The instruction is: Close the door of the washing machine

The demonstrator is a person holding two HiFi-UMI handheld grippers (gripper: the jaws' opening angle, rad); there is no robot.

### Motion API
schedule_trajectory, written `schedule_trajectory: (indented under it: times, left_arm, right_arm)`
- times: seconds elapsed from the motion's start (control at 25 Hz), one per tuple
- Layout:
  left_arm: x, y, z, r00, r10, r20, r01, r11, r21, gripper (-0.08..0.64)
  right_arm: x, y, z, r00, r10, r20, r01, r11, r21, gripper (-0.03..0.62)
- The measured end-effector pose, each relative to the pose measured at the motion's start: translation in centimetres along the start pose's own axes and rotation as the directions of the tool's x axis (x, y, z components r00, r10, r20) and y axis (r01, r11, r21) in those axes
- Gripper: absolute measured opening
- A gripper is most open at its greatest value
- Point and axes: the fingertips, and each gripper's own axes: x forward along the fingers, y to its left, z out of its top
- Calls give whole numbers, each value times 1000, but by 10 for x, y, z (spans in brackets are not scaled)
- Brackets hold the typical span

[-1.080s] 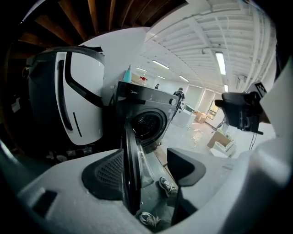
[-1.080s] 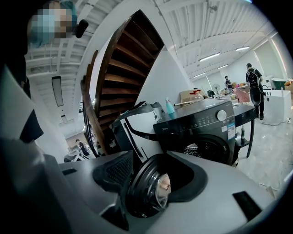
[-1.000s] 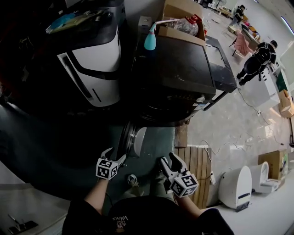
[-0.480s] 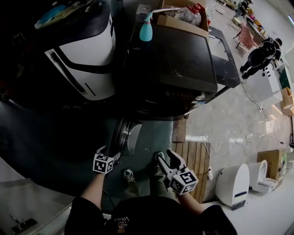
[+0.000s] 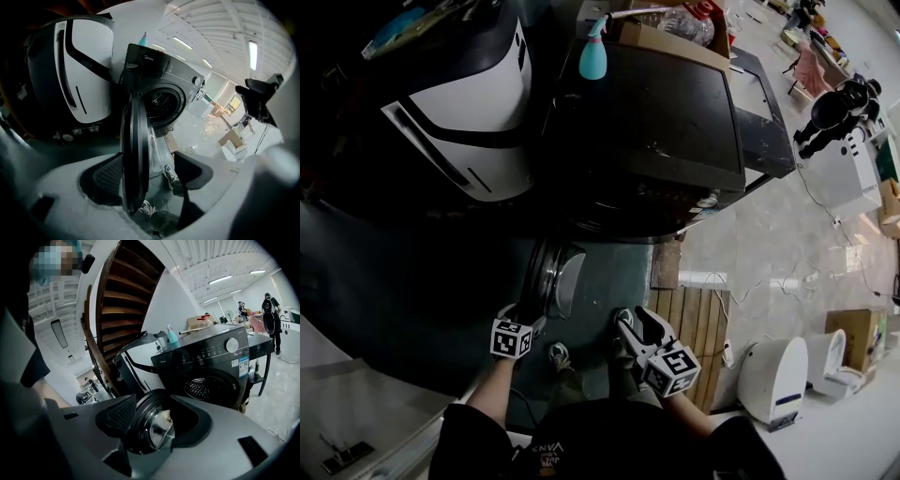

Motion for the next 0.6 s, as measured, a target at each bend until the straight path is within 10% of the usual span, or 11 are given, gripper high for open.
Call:
schedule_trajectory:
  times: [0.6]
  left_arm:
    - [34,-92,9,993,-98,-63,95,994,-48,351]
  right_arm:
    - [-5,-66,-1,999,-32,-42,34,998,45,199]
